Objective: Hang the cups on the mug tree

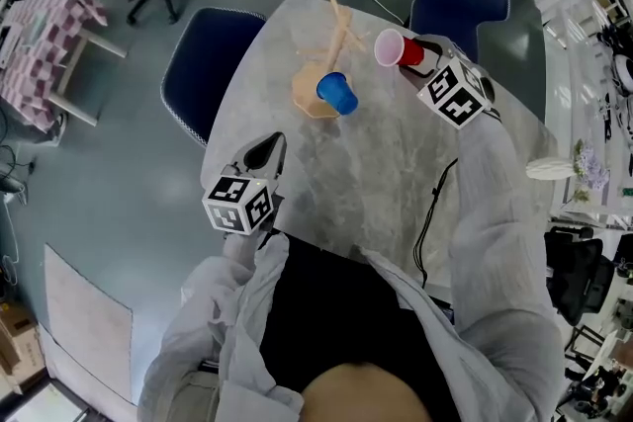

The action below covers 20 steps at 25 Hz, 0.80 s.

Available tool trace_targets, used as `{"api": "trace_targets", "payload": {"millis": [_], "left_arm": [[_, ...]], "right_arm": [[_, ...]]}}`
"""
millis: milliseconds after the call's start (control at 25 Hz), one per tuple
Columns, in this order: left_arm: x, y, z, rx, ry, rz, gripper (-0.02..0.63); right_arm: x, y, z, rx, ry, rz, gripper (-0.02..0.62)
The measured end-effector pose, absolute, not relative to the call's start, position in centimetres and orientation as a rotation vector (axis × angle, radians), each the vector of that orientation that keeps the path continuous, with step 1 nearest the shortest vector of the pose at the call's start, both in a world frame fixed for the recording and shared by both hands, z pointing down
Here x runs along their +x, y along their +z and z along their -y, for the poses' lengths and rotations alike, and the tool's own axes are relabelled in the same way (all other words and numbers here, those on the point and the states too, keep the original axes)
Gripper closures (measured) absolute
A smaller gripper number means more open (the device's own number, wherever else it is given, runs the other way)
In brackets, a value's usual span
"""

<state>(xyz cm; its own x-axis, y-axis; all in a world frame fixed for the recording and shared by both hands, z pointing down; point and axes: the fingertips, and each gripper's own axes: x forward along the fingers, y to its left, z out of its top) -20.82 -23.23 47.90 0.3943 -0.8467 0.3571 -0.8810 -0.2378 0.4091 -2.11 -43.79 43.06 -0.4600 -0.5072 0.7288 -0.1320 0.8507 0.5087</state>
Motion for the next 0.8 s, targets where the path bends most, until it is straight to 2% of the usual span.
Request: {"api": "trace_targets", "payload": {"millis": [800], "left_arm": [[-24.5, 50.2, 24.9, 2.073, 0.079, 1.445, 0.607]], "right_arm": [[-8.8, 41.8, 44.8, 0.348, -1.059, 1.687, 0.339]]}}
